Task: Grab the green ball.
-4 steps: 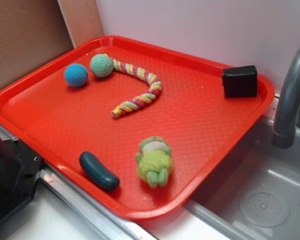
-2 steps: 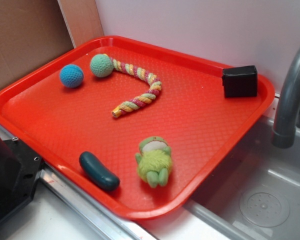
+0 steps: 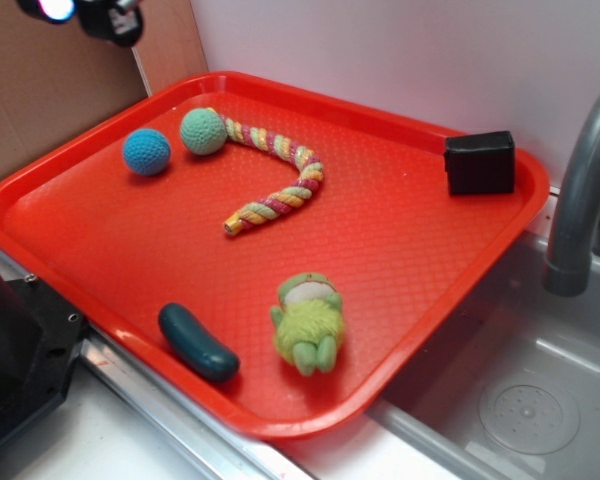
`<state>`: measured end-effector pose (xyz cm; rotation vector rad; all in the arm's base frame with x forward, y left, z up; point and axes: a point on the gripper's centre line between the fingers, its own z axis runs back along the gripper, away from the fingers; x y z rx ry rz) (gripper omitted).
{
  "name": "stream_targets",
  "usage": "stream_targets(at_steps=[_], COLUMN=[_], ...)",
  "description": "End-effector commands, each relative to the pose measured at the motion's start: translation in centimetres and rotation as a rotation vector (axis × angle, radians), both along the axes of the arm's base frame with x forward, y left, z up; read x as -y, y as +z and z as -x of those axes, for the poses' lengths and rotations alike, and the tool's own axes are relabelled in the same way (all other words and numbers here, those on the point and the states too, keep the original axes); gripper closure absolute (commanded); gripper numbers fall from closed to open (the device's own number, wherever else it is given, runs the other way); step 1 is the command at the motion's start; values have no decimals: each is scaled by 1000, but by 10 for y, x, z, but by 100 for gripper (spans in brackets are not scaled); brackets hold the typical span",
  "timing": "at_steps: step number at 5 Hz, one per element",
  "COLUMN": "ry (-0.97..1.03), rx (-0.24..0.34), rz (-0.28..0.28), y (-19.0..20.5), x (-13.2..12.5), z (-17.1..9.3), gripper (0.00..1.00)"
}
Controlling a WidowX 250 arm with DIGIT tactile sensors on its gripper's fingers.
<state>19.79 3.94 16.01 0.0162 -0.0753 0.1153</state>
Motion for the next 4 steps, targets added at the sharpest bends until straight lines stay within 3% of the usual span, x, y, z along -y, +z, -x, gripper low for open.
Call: stream_targets(at_steps=[1, 2, 4], ry=[-57, -78, -110], rx=[22, 3, -44], rz=[-58, -61, -32], y=[-66, -92, -135], x=[-47, -51, -33], z=[-45, -55, -75], gripper=[0, 0, 0])
